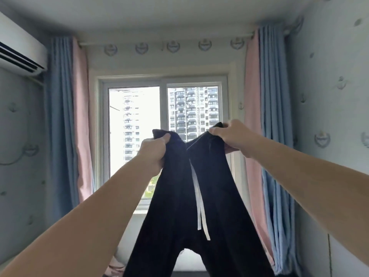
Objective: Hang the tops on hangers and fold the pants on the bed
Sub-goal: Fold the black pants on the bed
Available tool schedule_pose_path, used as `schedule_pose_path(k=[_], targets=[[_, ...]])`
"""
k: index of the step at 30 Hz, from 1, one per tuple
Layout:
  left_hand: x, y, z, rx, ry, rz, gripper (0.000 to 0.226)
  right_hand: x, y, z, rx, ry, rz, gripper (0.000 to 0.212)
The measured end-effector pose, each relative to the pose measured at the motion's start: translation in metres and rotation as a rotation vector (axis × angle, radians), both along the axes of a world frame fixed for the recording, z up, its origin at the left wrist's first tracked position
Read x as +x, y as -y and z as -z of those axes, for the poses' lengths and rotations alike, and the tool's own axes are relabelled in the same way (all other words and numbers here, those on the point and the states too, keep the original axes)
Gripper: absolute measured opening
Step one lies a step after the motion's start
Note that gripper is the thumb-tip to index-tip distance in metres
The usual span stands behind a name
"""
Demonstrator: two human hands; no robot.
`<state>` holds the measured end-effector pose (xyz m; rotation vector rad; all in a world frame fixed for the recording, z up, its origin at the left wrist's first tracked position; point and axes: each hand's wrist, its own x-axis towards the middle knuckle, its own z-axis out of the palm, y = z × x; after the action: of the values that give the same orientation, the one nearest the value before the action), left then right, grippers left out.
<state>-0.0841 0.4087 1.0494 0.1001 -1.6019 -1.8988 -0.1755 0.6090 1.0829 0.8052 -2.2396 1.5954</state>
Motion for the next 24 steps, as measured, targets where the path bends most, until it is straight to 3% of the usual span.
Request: schedule_pose_path(k=[2,6,9,12,17,20,22,24], targets=[[0.006,-0.017,-0.006,-0.061,-0.027,0.05,0.01,0.012,0.007,-0.004,-0.011,-0.047,-0.047,0.043],[0.02,-0.037,-0.009,-0.159,-0.095,0.203,0.012,0.034,0.017,-0.009,-0.05,-0.119,-0.128,0.031],[0.027,-0.041,-0.005,-0.275,-0.08,0.235,0.06,0.044,0.016,-0.013,-0.007,-0.175,-0.155,0.033],[0.027,-0.04,0.004,-0.375,-0.112,0.3,0.076,0.054,0.018,-0.014,0.036,-0.206,-0.19,0.028],[0.021,-0.036,0.017,-0.364,-0.281,0.225,0.072,0.067,0.034,-0.015,0.1,-0.141,-0.234,0.022],[0.019,-0.019,0.015,-0.361,-0.299,0.142,0.052,0.068,0.039,-0.013,0.102,-0.13,-0.259,0.024],[0.021,-0.001,0.01,-0.339,-0.287,0.112,0.045,0.063,0.038,-0.007,0.046,-0.251,-0.124,0.019],[0.028,0.019,0.004,-0.286,-0.248,0.109,0.042,0.053,0.033,0.002,-0.045,-0.331,0.07,0.03]])
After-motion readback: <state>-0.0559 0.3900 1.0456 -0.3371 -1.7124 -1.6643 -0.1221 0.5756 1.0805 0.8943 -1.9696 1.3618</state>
